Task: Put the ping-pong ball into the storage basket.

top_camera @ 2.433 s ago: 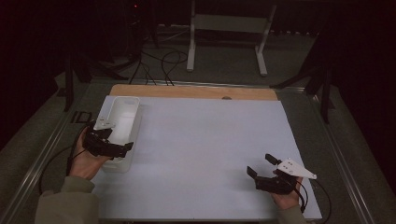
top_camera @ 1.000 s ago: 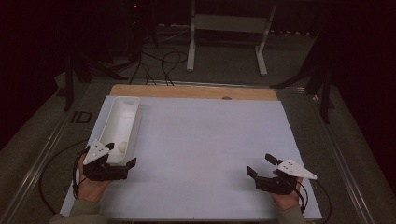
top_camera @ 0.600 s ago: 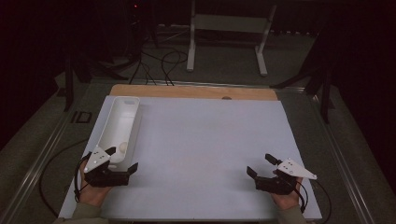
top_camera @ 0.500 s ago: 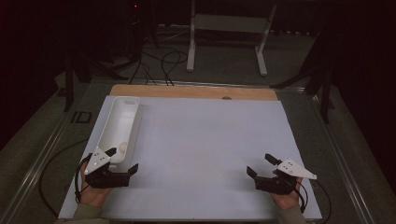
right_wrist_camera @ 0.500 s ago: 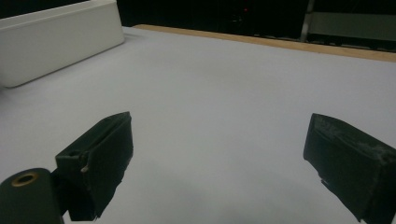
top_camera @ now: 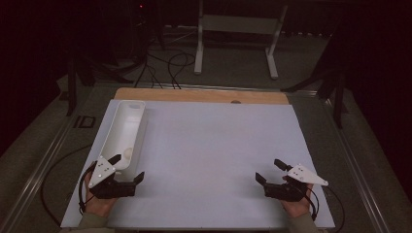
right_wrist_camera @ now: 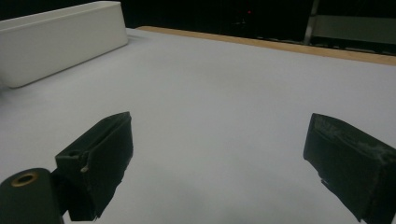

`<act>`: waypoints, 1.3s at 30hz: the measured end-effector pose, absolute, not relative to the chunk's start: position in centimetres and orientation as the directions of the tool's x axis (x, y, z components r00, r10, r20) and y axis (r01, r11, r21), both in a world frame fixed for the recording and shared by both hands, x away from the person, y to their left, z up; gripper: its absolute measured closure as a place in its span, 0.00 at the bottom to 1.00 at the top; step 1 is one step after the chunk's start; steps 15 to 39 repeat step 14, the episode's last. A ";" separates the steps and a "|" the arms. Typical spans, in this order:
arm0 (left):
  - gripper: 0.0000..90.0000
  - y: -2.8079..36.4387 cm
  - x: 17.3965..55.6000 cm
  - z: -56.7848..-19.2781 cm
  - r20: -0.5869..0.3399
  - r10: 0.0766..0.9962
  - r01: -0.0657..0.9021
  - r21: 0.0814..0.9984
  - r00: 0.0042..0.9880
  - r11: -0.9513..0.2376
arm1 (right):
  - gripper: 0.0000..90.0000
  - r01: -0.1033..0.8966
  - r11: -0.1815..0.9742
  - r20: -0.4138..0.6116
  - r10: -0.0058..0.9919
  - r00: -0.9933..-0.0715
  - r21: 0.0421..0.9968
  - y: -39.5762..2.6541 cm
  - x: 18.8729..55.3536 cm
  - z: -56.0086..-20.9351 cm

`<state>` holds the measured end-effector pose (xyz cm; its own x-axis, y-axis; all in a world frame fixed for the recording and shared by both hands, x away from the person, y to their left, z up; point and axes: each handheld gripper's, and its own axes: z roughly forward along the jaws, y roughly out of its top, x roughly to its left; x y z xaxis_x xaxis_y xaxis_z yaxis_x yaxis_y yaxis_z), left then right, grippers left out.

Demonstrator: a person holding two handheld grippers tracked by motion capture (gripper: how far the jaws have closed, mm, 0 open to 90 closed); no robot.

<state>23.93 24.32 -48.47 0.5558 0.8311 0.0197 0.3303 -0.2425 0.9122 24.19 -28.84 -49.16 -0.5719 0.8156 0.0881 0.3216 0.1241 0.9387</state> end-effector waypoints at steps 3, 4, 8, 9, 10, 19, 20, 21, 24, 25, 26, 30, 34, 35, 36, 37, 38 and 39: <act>0.00 24.3 24.0 -48.6 0.021 0.826 0.325 0.914 0.564 -0.245 | 0.09 0.317 0.127 0.084 0.815 -0.574 0.940 -28.7 24.2 -49.2; 0.00 24.3 24.0 -48.7 0.025 0.825 0.324 0.912 0.564 -0.249 | 0.09 0.316 0.127 0.083 0.814 -0.574 0.940 -28.7 24.2 -49.2; 0.00 24.4 24.0 -48.9 0.021 0.826 0.326 0.913 0.564 -0.246 | 0.09 0.313 0.127 0.080 0.816 -0.573 0.941 -28.7 24.3 -49.2; 0.00 24.4 24.0 -48.9 0.020 0.825 0.327 0.912 0.564 -0.246 | 0.09 0.312 0.127 0.080 0.816 -0.573 0.941 -28.8 24.3 -49.2; 0.00 24.4 24.0 -48.9 0.017 0.825 0.329 0.912 0.565 -0.244 | 0.09 0.311 0.125 0.080 0.817 -0.571 0.942 -28.8 24.3 -49.2; 0.00 24.5 24.0 -49.0 0.022 0.825 0.329 0.911 0.565 -0.250 | 0.09 0.308 0.113 0.086 0.822 -0.563 0.945 -29.0 24.3 -49.2; 0.00 24.5 24.0 -49.0 0.022 0.825 0.329 0.911 0.565 -0.250 | 0.09 0.308 0.113 0.086 0.822 -0.563 0.945 -29.0 24.3 -49.2; 0.00 24.5 24.0 -49.0 0.022 0.825 0.329 0.911 0.565 -0.250 | 0.09 0.308 0.113 0.086 0.822 -0.563 0.945 -29.0 24.3 -49.2; 0.00 24.5 24.0 -49.0 0.022 0.825 0.329 0.911 0.565 -0.250 | 0.09 0.308 0.113 0.086 0.822 -0.563 0.945 -29.0 24.3 -49.2; 0.00 24.5 24.0 -49.0 0.022 0.825 0.329 0.911 0.565 -0.250 | 0.09 0.308 0.113 0.086 0.822 -0.563 0.945 -29.0 24.3 -49.2; 0.00 24.5 24.0 -49.0 0.022 0.825 0.329 0.911 0.565 -0.250 | 0.09 0.308 0.113 0.086 0.822 -0.563 0.945 -29.0 24.3 -49.2; 0.00 24.5 24.0 -49.0 0.022 0.825 0.329 0.911 0.565 -0.250 | 0.09 0.308 0.113 0.086 0.822 -0.563 0.945 -29.0 24.3 -49.2; 0.00 24.5 24.0 -49.0 0.022 0.825 0.329 0.911 0.565 -0.250 | 0.09 0.308 0.113 0.086 0.822 -0.563 0.945 -29.0 24.3 -49.2; 0.00 24.5 24.0 -49.0 0.022 0.825 0.329 0.911 0.565 -0.250 | 0.09 0.308 0.113 0.086 0.822 -0.563 0.945 -29.0 24.3 -49.2; 0.00 24.5 24.0 -49.0 0.022 0.825 0.329 0.911 0.565 -0.250 | 0.09 0.308 0.113 0.086 0.822 -0.563 0.945 -29.0 24.3 -49.2; 0.00 24.5 24.0 -49.0 0.022 0.825 0.329 0.911 0.565 -0.250 | 0.09 0.308 0.113 0.086 0.822 -0.563 0.945 -29.0 24.3 -49.2; 0.00 24.5 24.0 -49.0 0.022 0.825 0.329 0.911 0.565 -0.250 | 0.09 0.308 0.113 0.086 0.822 -0.563 0.945 -29.0 24.3 -49.2; 0.00 24.5 24.0 -49.0 0.022 0.825 0.329 0.911 0.565 -0.250 | 0.09 0.308 0.113 0.086 0.822 -0.563 0.945 -29.0 24.3 -49.2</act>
